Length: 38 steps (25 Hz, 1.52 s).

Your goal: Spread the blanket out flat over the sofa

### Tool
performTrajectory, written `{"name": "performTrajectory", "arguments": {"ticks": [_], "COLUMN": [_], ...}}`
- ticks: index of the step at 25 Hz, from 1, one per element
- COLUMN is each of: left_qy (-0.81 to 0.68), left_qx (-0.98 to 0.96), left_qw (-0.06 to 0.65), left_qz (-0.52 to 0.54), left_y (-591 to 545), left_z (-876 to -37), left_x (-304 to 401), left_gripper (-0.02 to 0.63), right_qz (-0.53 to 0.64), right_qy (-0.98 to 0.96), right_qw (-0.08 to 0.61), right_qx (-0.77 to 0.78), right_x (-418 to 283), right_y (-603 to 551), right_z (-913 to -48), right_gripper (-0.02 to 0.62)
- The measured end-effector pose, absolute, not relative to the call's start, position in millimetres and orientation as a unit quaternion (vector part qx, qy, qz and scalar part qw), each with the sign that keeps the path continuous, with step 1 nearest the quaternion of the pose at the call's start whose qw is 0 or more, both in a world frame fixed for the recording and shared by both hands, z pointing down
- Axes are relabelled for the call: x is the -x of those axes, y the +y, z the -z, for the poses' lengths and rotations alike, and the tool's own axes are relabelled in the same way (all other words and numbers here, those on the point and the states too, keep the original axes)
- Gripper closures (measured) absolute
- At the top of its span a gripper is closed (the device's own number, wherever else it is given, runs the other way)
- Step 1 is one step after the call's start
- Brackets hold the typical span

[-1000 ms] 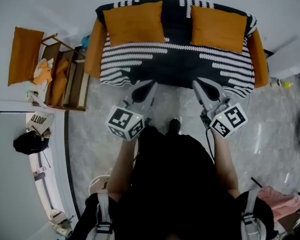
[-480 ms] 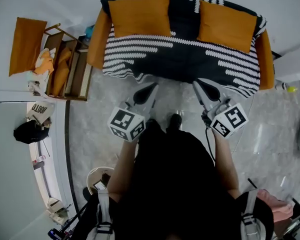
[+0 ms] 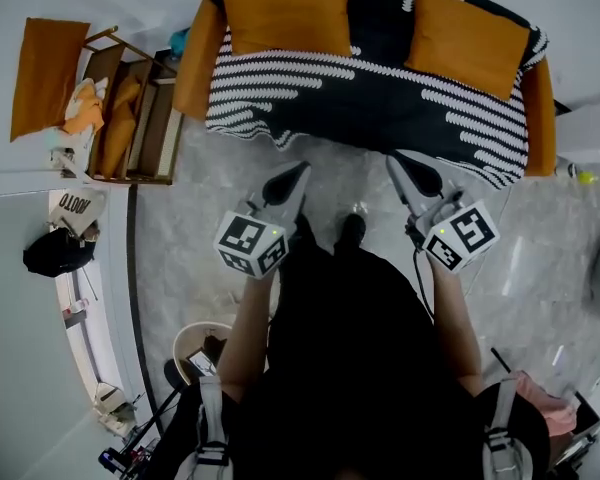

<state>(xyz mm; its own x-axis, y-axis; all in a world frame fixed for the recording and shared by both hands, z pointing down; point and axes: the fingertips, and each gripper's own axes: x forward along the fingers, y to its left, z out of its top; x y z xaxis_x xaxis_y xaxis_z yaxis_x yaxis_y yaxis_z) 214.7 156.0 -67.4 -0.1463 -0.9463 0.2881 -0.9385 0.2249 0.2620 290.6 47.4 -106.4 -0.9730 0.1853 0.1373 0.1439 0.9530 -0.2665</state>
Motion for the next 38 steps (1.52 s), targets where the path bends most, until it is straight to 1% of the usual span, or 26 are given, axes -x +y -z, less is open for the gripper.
{"name": "performTrajectory", "arguments": {"ticks": [9,24,32,38], "left_qy": [-0.746,-0.71,-0.681,-0.671], "left_qx": [-0.632,-0.659,-0.677,-0.679], "left_qw": [0.212,0.246,0.276,0.29], "left_qz": [0.004,-0.02,-0.042,-0.068], "left_y": [176.6,240.2,266.3,274.4], "left_z": [49.4,6.5,-35.7,-92.7], "left_x": [-144.1,35.8,90.2,123.2], "left_gripper": [0.597,0.595,0.595,0.595], "right_qz": [-0.135,-0.154,-0.15,-0.146], "right_qy": [-0.984,-0.979,-0.977,-0.974], "right_qw": [0.101,0.132,0.154,0.175], "right_qx": [0.052,0.019,-0.001,0.011], "right_x": [-232.9,-62.4,-1.4,33.6], "right_y": [67.4,152.1,172.9,177.6], "right_z": [90.0,56.8,30.6,-5.6], "right_gripper": [0.594,0.594,0.594,0.594]}}
